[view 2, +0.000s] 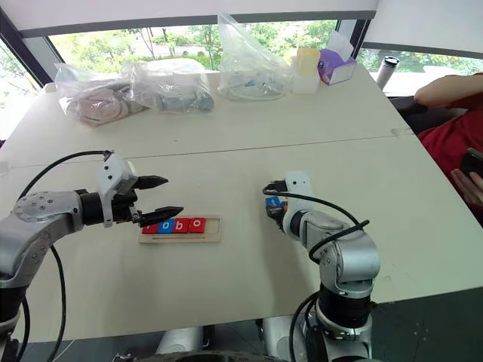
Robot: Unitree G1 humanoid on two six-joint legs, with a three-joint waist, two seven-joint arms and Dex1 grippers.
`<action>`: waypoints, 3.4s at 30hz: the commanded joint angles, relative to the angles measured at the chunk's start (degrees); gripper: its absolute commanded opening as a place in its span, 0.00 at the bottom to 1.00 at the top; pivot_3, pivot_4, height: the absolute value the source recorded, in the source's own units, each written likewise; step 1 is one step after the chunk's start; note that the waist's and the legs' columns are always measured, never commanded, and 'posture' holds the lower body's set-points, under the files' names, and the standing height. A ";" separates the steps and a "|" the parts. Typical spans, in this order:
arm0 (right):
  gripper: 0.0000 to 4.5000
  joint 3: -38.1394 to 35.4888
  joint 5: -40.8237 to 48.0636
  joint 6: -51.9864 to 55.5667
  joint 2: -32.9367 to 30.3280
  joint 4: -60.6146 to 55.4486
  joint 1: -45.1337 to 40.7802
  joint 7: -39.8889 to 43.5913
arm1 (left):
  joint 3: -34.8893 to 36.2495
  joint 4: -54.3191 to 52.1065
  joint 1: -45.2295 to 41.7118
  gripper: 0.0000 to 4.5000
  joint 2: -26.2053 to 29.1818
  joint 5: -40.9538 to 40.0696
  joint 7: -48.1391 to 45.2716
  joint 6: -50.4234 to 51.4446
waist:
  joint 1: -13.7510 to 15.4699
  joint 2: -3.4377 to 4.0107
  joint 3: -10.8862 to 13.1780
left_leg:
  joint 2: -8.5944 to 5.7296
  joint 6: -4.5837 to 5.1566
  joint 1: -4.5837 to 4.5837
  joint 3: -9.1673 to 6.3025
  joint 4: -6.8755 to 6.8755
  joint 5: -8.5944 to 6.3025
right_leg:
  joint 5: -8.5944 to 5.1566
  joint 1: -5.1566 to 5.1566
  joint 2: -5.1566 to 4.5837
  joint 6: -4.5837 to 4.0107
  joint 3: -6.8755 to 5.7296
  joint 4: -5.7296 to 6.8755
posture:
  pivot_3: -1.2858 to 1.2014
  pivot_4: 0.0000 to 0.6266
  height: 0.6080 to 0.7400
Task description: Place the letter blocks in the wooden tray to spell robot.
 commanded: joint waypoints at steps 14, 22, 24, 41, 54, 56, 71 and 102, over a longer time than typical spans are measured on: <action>0.99 3.39 10.25 -13.74 -21.74 -1.22 -9.21 13.32 | -0.25 1.95 -1.51 1.00 1.28 2.10 -2.49 -2.28 | 0.29 0.09 0.06 | -0.07 -0.01 -0.24 0.10 0.14 0.01 | -0.01 -0.10 -0.06 0.02 0.04 -0.13 | 0.52 0.24 1.00; 0.99 13.28 7.09 -63.30 -45.74 22.55 -2.67 51.73 | -0.21 -6.02 2.52 1.00 11.51 -0.28 -12.19 -0.90 | 0.07 0.07 0.07 | -0.01 0.51 -0.25 0.12 -0.07 -0.29 | 0.02 0.10 0.01 0.36 -0.03 -0.74 | 0.52 0.24 1.00; 0.99 15.91 5.28 -71.05 -45.00 32.21 -4.92 55.68 | 0.86 -10.12 3.53 1.00 14.33 -2.92 -14.39 0.63 | -0.19 0.06 0.07 | 0.00 0.56 -0.24 0.24 -0.03 -0.32 | 0.03 0.10 0.01 0.37 0.07 -0.75 | 0.52 0.24 1.00; 0.36 17.83 0.50 -88.05 -35.84 55.47 -10.86 59.16 | 6.44 -11.33 7.05 1.00 16.16 -5.13 -9.96 3.74 | 0.40 0.10 0.11 | -0.02 0.56 -0.16 0.22 0.20 -0.31 | 0.22 0.22 -0.02 0.09 0.08 -0.62 | 0.52 0.24 1.00; 0.25 26.22 -1.56 -58.42 -26.64 24.35 -13.33 49.78 | 8.29 -8.16 10.98 1.00 15.41 -3.93 -10.39 1.62 | 0.81 0.10 0.11 | 0.00 0.54 -0.09 0.03 0.22 -0.30 | 0.07 0.02 0.03 -0.01 0.02 0.05 | 0.52 0.24 1.00; 0.25 28.52 -1.68 -56.21 -25.97 22.25 -12.09 49.28 | 7.90 -8.49 12.11 1.00 16.71 -2.92 -11.62 1.13 | 1.11 0.11 0.11 | -0.01 0.49 -0.12 -0.04 0.24 -0.28 | 0.00 0.02 0.01 0.06 -0.06 0.06 | 0.52 0.24 1.00; 0.25 34.03 -3.79 -57.49 -27.17 24.12 -12.24 47.38 | 8.04 -9.38 13.58 1.00 17.31 -2.32 -11.10 0.91 | 0.29 0.11 0.11 | -0.02 0.48 -0.19 0.09 0.67 -0.28 | -0.11 0.08 -0.02 -0.03 -0.02 0.11 | 0.52 0.24 1.00; 0.99 27.49 -2.02 -55.40 -19.76 29.89 -16.41 42.87 | 4.92 -5.59 11.19 1.00 16.03 1.81 -10.82 -2.24 | 0.37 0.11 0.11 | -0.01 0.49 -0.19 0.07 0.80 -0.28 | -0.07 0.12 -0.02 -0.01 -0.03 0.19 | 0.52 0.24 1.00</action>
